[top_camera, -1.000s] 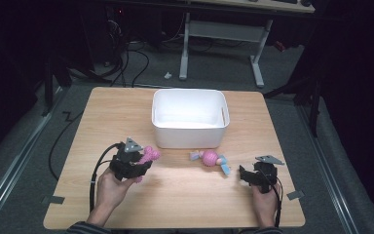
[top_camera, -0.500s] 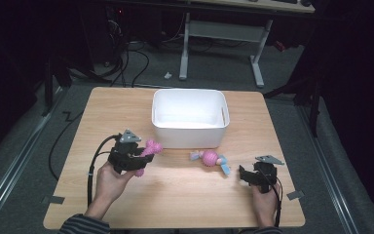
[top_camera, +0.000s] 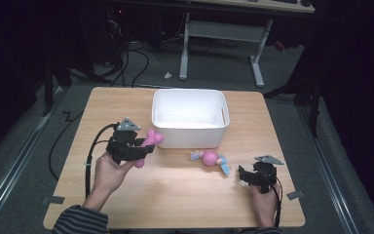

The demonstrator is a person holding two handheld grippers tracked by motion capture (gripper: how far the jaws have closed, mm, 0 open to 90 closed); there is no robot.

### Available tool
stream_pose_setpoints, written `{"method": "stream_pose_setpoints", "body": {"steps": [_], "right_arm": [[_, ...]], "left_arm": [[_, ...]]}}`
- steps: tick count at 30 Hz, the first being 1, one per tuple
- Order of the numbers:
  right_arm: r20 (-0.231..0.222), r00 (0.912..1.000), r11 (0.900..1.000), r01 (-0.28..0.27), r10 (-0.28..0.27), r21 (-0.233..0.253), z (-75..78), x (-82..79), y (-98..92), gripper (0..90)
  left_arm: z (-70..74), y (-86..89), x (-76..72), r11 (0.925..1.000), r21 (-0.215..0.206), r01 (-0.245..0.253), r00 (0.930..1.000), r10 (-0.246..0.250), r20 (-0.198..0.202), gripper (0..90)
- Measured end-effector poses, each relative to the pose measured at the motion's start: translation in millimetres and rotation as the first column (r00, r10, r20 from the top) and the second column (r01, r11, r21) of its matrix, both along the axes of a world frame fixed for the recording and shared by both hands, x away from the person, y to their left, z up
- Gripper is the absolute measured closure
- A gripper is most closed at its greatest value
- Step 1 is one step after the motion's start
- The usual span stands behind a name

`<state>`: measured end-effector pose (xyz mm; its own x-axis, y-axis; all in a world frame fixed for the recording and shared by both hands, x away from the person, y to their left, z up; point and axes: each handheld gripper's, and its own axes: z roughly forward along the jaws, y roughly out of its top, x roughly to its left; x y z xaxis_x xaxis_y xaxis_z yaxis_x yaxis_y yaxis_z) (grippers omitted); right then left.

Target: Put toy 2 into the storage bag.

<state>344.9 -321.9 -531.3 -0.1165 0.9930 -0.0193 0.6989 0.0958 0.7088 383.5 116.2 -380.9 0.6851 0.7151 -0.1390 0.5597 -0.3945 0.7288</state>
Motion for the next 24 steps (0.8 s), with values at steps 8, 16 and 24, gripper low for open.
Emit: {"method": "stream_pose_setpoints", "body": {"steps": [8,16,24], "right_arm": [[0.001,1.0,1.0,-0.005,0.005,-0.004,0.0,0.1,-0.3,16.2],[0.002,1.0,1.0,-0.006,0.006,-0.003,0.0,0.0,-0.2,16.2],[0.001,1.0,1.0,-0.006,0.006,-0.003,0.0,0.0,-0.2,16.2]], "left_arm": [[13.1,-6.0,8.0,0.9995,-0.016,0.027,0.9996,-0.027,0.009,59.2],[27.9,-18.3,18.0,0.998,-0.004,0.062,0.9979,-0.062,0.019,59.2],[40.6,-28.1,26.0,0.9965,0.012,0.082,0.9958,-0.083,0.04,59.2]]}}
